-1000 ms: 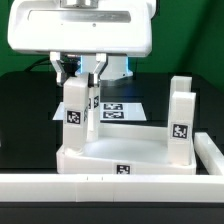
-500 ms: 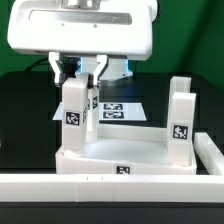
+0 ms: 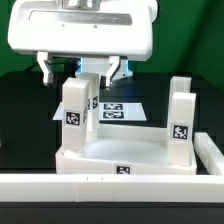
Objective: Assemble desk
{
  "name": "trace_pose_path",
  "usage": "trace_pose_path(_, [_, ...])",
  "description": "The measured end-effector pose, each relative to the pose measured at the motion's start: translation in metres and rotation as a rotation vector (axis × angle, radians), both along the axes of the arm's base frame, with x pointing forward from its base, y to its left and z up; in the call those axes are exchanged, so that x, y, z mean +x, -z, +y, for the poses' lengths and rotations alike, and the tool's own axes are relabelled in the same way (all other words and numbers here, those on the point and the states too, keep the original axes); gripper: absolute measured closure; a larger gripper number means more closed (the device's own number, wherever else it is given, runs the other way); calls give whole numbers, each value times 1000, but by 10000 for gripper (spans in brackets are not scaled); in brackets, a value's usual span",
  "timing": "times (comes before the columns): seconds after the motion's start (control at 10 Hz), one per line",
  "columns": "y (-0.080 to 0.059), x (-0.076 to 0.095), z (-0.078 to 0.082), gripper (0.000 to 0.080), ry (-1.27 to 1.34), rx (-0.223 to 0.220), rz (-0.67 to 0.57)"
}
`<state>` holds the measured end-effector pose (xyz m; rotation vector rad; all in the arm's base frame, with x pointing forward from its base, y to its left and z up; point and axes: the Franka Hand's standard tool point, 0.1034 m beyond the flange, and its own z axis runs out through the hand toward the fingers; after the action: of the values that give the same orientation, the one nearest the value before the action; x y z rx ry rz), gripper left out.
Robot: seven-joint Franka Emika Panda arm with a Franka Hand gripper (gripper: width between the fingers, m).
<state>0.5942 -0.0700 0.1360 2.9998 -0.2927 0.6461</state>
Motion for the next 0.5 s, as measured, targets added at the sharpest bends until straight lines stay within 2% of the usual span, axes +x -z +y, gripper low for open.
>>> trace_pose_path(0.5, [-23, 8, -10, 151, 10, 39, 25])
